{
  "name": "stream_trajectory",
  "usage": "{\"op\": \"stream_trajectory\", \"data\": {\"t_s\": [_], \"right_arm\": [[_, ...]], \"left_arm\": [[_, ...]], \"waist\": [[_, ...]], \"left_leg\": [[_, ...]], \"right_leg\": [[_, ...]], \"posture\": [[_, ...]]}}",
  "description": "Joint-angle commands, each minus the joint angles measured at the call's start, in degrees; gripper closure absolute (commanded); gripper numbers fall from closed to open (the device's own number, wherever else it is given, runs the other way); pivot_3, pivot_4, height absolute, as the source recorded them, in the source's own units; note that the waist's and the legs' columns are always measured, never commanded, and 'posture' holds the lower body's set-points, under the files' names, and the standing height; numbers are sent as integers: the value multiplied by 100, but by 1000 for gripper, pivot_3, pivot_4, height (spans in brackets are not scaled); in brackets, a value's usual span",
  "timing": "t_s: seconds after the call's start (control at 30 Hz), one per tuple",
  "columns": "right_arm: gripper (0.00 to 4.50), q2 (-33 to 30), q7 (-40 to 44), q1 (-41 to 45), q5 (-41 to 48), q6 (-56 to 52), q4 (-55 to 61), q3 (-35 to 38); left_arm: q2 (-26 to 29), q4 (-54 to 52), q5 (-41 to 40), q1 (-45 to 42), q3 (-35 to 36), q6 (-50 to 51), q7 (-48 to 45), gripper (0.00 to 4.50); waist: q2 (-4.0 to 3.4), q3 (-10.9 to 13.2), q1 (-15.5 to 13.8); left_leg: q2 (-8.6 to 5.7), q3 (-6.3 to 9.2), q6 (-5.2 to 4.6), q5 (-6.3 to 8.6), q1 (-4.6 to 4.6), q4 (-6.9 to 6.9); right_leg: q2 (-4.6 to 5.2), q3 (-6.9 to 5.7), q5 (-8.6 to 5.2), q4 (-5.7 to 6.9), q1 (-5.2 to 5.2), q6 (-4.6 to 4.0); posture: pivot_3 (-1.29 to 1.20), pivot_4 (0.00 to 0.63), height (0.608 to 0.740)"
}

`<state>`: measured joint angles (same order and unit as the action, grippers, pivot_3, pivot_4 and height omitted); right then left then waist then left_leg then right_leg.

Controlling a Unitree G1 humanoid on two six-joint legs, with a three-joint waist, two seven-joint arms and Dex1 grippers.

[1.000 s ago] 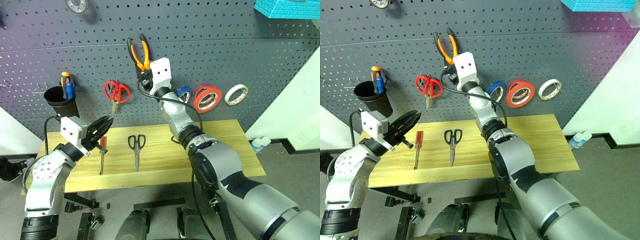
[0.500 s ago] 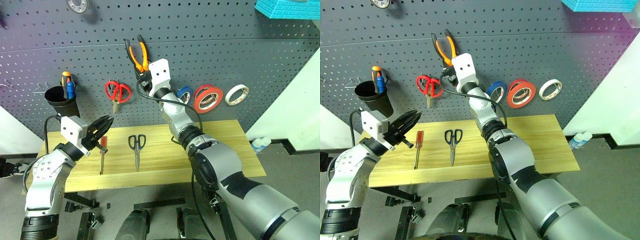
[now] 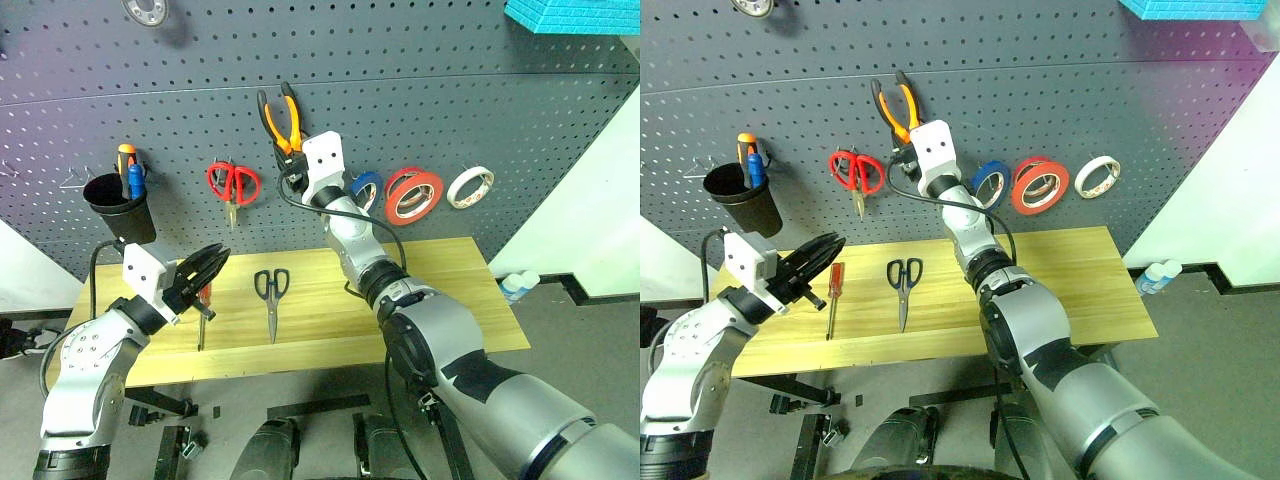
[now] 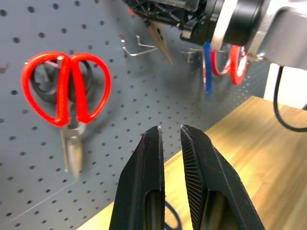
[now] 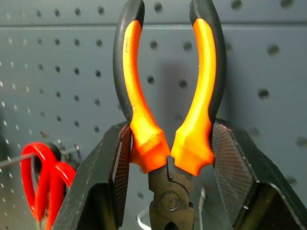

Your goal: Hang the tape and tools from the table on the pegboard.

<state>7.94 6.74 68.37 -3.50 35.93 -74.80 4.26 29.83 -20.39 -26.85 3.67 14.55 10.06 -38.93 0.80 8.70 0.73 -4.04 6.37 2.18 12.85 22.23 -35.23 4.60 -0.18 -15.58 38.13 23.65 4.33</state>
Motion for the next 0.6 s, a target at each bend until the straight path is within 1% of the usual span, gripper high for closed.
{"op": "stream_trajectory", "data": {"t_s": [0.03, 0.2, 0.4, 0.6], "right_arm": [[2397, -63, -96, 176, 25, 310, 389, 13], [2397, -106, -154, 249, -65, 528, 462, -80], [2397, -109, -262, 417, -33, 508, 392, -67], [2397, -36, -412, 666, 17, 578, 354, -11]], "left_arm": [[133, -418, -184, 155, 189, 154, -5, 3858], [199, -662, -293, 344, 213, 331, 19, 3858], [231, -856, -371, 435, 243, 484, 65, 3858], [254, -978, -410, 525, 314, 557, 89, 3858]], "waist": [[-10, 14, 19], [-22, 79, 26], [-24, 140, 23], [-25, 152, 18]], "left_leg": [[0, 0, -1, 1, 0, 0], [3, 0, -2, 1, -1, 3], [3, 0, -2, 1, -1, 5], [3, 1, -3, 2, 0, 12]], "right_leg": [[0, 0, 0, -1, 0, -1], [0, 0, -1, -2, 0, -2], [0, 0, -2, -6, 0, -3], [0, 0, -3, -12, 1, -4]], "posture": [[101, 181, 740], [99, 190, 740], [109, 191, 740], [129, 184, 740]]}}
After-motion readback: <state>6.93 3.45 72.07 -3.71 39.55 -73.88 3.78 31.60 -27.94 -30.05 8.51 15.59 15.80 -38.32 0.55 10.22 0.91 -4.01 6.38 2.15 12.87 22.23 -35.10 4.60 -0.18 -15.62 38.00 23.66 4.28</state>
